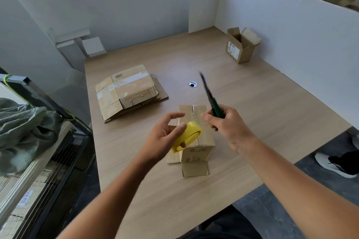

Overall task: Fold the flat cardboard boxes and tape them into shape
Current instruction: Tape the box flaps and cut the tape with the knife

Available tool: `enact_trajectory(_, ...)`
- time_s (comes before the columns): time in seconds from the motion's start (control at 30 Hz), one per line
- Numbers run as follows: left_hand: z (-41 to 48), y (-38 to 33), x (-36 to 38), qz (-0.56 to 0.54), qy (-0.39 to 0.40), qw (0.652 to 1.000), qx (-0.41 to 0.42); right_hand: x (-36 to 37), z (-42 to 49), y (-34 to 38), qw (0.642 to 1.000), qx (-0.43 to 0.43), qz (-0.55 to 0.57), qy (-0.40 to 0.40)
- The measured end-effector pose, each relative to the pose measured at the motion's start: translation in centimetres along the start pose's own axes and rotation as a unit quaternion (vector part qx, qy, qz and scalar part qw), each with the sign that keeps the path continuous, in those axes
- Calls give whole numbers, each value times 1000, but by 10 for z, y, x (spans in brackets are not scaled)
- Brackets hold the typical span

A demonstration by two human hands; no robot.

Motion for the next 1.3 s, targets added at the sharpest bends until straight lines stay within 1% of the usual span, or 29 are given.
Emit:
enact_trajectory(0.07, 13, -4, -22, 103, 11, 995, 4, -23, 10, 3, 995, 1, 49, -82)
enact_trajectory(0.1, 22, -8, -33, 162, 24, 986, 4, -36, 15, 4, 991, 5, 67, -117)
enact_trajectory(0.13, 32, -13, -44, 222, 43, 974, 1, -47, 20, 5, 988, 10, 70, -134)
enact_trajectory(0.23, 67, -29, -65, 377, 119, 918, -20, -59, 31, -6, 989, 31, 43, -136)
enact_trajectory(0.33, 112, -32, -72, 463, 154, 872, -43, -56, 49, -28, 982, 74, 49, -168)
enact_trajectory(0.4, 141, -20, -71, 512, 166, 840, -65, -51, 68, -44, 976, 115, 50, -177)
enact_trajectory(0.47, 163, 3, -70, 533, 179, 821, -95, -47, 86, -64, 971, 154, 43, -179)
enact_trajectory(0.53, 180, 30, -71, 535, 188, 815, -115, -45, 104, -86, 965, 188, 40, -176)
enact_trajectory(0.63, 194, 68, -73, 516, 183, 827, -129, -43, 121, -118, 957, 231, 38, -172)
enact_trajectory(0.73, 199, 98, -73, 513, 163, 830, -145, -33, 130, -147, 950, 275, 49, -139)
enact_trajectory(0.77, 200, 106, -75, 500, 154, 838, -156, -30, 132, -153, 947, 289, 62, -128)
enact_trajectory(0.8, 200, 113, -76, 469, 144, 854, -172, -28, 135, -158, 942, 304, 78, -119)
enact_trajectory(0.87, 197, 123, -77, 383, 132, 892, -200, -27, 140, -163, 930, 338, 110, -97)
enact_trajectory(0.93, 191, 125, -73, 319, 132, 914, -212, -29, 143, -167, 921, 358, 130, -78)
enact_trajectory(0.97, 187, 126, -69, 300, 130, 920, -216, -31, 144, -170, 921, 363, 118, -72)
enact_trajectory(1.03, 177, 130, -63, 277, 123, 927, -223, -35, 145, -173, 927, 365, 49, -70)
enact_trajectory(1.1, 167, 133, -58, 252, 107, 934, -228, -42, 145, -166, 938, 335, -26, -87)
enact_trajectory(1.17, 160, 135, -54, 230, 81, 942, -230, -54, 148, -141, 955, 240, -123, -126)
enact_trajectory(1.2, 157, 136, -51, 225, 69, 944, -231, -56, 147, -123, 957, 185, -179, -136)
enact_trajectory(1.23, 154, 136, -48, 222, 61, 945, -230, -53, 143, -106, 954, 141, -232, -130)
enact_trajectory(1.27, 150, 136, -44, 222, 54, 946, -230, -44, 137, -91, 949, 108, -278, -107)
enact_trajectory(1.3, 147, 136, -41, 225, 49, 946, -229, -30, 129, -79, 943, 83, -316, -68)
Point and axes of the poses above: each hand's wrist, its own z-axis towards the middle knuckle, its own x-axis out of the palm, y = z × x, the point moved 6 cm from there along z, towards the middle knuckle, and after that the axes turned 3 degrees about z, right-handed, at the moved point
